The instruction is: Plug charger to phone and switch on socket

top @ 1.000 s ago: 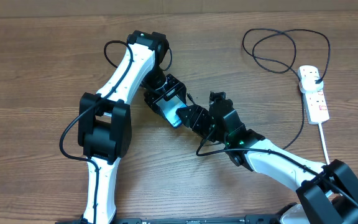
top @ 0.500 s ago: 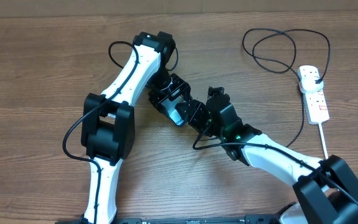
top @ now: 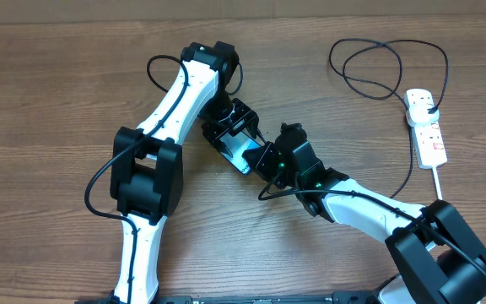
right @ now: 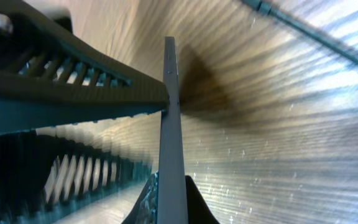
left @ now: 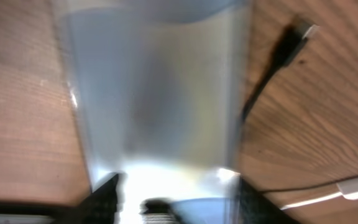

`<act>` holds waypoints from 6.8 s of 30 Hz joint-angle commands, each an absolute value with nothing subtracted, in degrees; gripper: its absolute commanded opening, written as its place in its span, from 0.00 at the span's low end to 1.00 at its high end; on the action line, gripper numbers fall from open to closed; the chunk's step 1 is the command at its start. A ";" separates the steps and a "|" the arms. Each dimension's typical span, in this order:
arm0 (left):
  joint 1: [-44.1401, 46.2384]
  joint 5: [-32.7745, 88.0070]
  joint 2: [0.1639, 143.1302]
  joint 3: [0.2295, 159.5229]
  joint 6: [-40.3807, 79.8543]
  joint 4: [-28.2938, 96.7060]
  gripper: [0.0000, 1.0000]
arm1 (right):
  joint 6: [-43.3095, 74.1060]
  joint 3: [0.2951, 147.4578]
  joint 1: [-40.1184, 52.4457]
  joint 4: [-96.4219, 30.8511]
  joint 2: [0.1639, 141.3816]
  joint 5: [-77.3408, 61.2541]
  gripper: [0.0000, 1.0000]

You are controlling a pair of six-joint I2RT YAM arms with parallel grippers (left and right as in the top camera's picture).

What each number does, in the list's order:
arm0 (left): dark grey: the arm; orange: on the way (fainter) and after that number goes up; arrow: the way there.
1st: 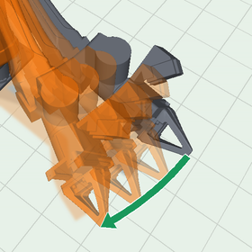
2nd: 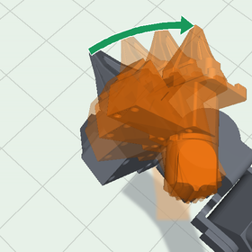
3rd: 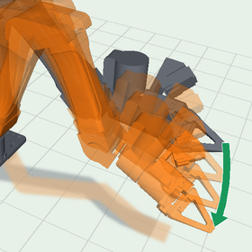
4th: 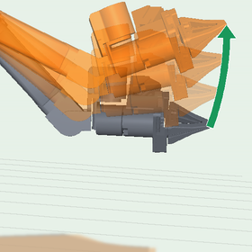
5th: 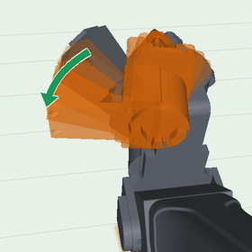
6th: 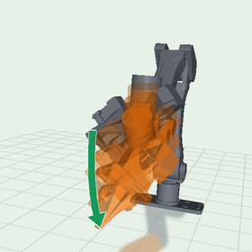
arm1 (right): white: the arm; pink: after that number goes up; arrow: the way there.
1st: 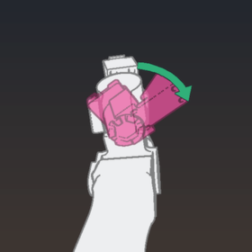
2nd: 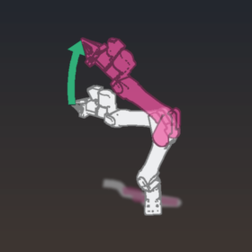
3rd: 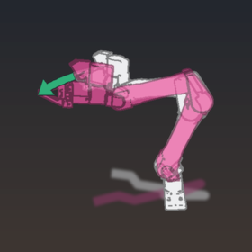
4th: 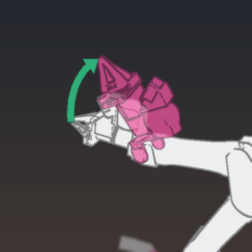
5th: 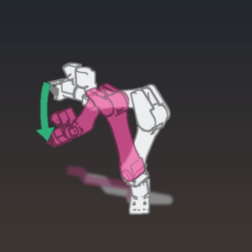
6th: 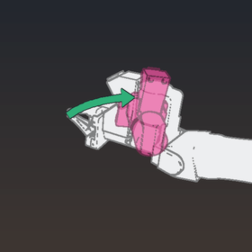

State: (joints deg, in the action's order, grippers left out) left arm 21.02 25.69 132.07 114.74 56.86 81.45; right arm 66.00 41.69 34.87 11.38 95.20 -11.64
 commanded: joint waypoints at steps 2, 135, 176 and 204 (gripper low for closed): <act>20.60 27.03 131.31 116.53 51.31 81.62 0.90 | 65.58 42.85 34.44 10.11 95.26 -9.85 0.04; 11.60 35.38 103.42 31.77 98.00 -84.90 0.29 | 73.52 42.83 31.66 41.71 100.12 -26.63 0.04; -4.34 58.50 103.42 35.09 90.89 -63.37 0.04 | -7.66 47.11 31.07 4.32 91.44 5.58 0.98; -4.51 58.52 103.42 35.11 90.85 -63.22 0.05 | -9.54 56.01 30.98 7.03 111.04 4.84 0.73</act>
